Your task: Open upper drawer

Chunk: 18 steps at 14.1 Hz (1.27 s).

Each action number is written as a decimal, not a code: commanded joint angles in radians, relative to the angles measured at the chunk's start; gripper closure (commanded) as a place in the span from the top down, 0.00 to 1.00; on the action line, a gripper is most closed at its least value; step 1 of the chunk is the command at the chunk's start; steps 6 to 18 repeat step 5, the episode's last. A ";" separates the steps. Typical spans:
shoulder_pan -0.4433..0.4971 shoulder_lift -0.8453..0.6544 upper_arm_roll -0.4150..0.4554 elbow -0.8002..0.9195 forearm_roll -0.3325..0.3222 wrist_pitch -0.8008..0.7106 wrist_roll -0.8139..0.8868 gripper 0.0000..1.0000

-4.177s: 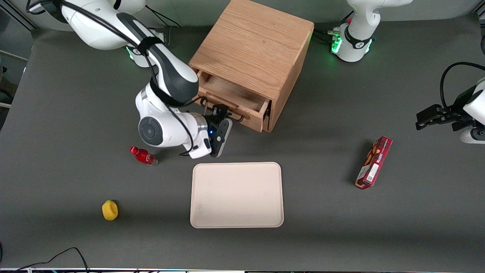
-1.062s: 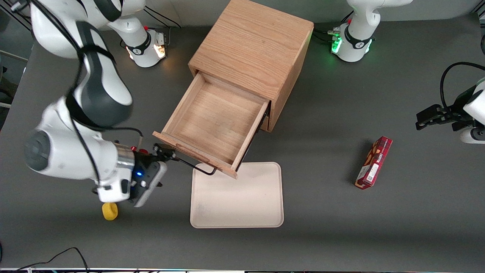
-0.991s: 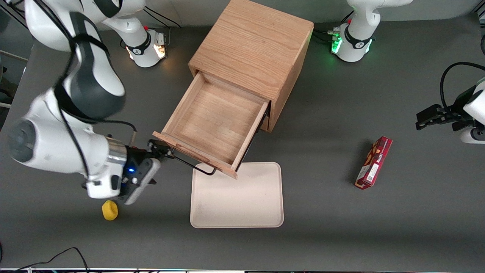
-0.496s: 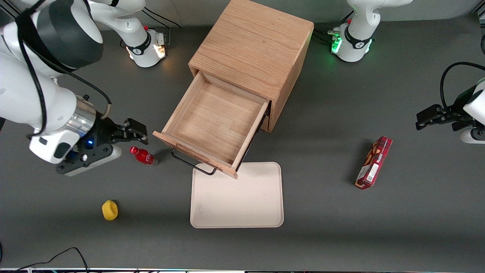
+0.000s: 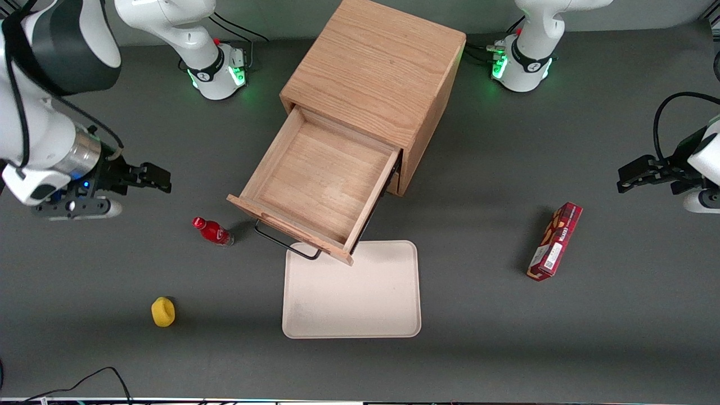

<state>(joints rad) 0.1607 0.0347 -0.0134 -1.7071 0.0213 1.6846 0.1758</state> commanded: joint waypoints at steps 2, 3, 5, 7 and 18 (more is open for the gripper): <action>0.013 -0.122 -0.057 -0.149 -0.018 0.057 0.059 1.00; 0.016 -0.116 -0.057 -0.129 -0.026 0.053 0.065 1.00; 0.013 -0.114 -0.059 -0.112 -0.029 0.018 0.048 1.00; 0.013 -0.114 -0.059 -0.112 -0.029 0.018 0.048 1.00; 0.013 -0.114 -0.059 -0.112 -0.029 0.018 0.048 1.00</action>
